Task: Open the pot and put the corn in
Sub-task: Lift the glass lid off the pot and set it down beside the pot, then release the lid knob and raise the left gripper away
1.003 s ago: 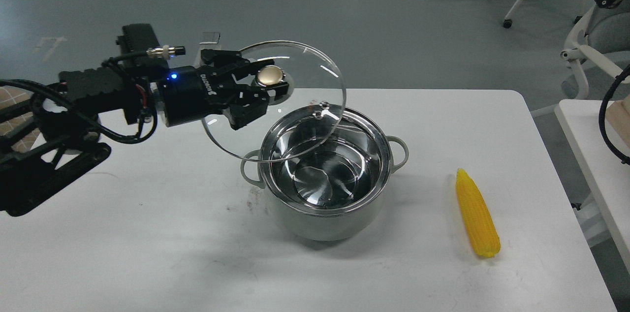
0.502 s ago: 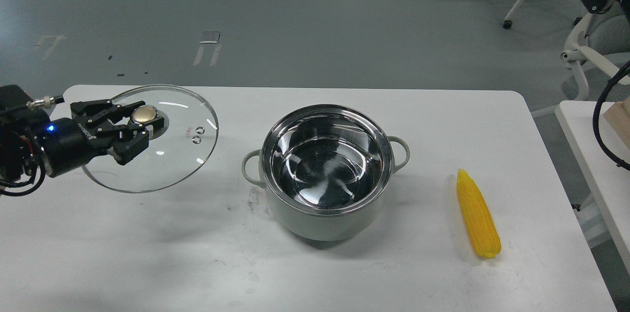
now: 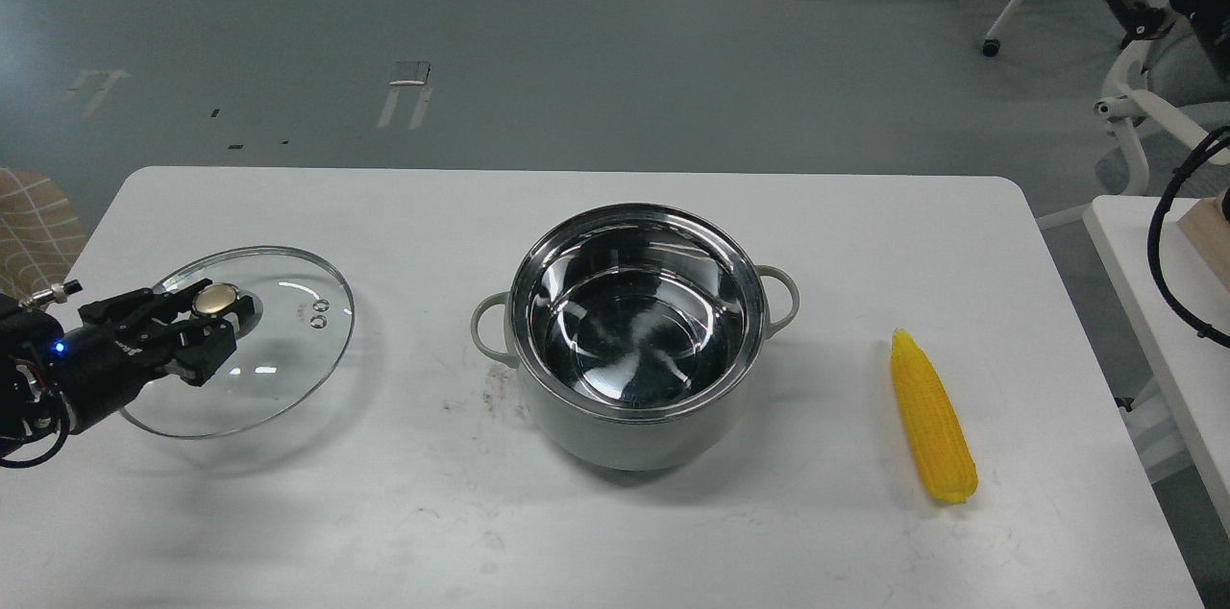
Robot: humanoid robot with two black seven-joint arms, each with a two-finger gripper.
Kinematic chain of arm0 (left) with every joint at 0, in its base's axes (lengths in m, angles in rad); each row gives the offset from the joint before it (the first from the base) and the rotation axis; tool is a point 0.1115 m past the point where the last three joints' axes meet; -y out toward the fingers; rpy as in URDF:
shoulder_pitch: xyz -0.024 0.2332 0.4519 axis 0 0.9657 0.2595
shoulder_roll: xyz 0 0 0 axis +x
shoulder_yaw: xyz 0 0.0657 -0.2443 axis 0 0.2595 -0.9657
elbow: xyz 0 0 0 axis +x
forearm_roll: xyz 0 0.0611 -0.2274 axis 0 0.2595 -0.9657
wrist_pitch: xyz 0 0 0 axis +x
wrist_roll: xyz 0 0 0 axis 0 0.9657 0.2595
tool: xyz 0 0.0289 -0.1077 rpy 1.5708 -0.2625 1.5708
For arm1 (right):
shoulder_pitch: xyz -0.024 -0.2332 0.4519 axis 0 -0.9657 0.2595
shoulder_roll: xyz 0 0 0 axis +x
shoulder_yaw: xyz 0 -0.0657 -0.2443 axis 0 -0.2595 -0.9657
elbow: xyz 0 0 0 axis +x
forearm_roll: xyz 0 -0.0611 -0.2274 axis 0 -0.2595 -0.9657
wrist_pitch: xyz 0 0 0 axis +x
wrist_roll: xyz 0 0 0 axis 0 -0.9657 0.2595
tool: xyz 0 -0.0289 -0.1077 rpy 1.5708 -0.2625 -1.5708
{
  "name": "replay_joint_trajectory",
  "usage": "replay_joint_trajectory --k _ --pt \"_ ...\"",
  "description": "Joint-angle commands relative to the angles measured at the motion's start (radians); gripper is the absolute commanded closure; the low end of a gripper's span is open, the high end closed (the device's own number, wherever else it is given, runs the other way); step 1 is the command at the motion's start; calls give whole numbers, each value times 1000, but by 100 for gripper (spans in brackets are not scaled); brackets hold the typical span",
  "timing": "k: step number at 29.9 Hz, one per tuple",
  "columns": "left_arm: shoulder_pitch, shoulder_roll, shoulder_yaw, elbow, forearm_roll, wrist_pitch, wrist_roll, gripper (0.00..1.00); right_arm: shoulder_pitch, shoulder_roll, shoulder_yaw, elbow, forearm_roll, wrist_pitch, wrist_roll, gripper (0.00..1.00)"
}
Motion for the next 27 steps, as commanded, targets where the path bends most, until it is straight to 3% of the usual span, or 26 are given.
replay_joint_trajectory --k 1,3,5,6,17,20,23,27 --pt "5 -30 0 23 0 6 2 74 -13 2 -1 19 -68 0 0 0" --pt "5 -37 0 34 0 7 2 71 -14 2 -1 40 -82 0 0 0" --pt "5 -42 1 42 2 7 0 56 -24 -3 -1 73 -88 0 -1 0" --pt "6 -42 4 42 0 7 0 43 -31 -7 -1 86 -90 0 -1 0" --pt "5 -40 35 42 0 13 -1 33 -76 -12 -1 94 -97 0 -3 0" --pt "-6 -37 15 42 -33 42 -1 26 -94 -38 -32 96 -234 0 -6 0" --pt "-58 -30 6 34 -136 47 -1 21 -94 -78 -61 123 -408 0 -3 0" --pt "-252 -40 4 28 -338 36 -1 16 -117 -150 -73 235 -666 0 -3 0"
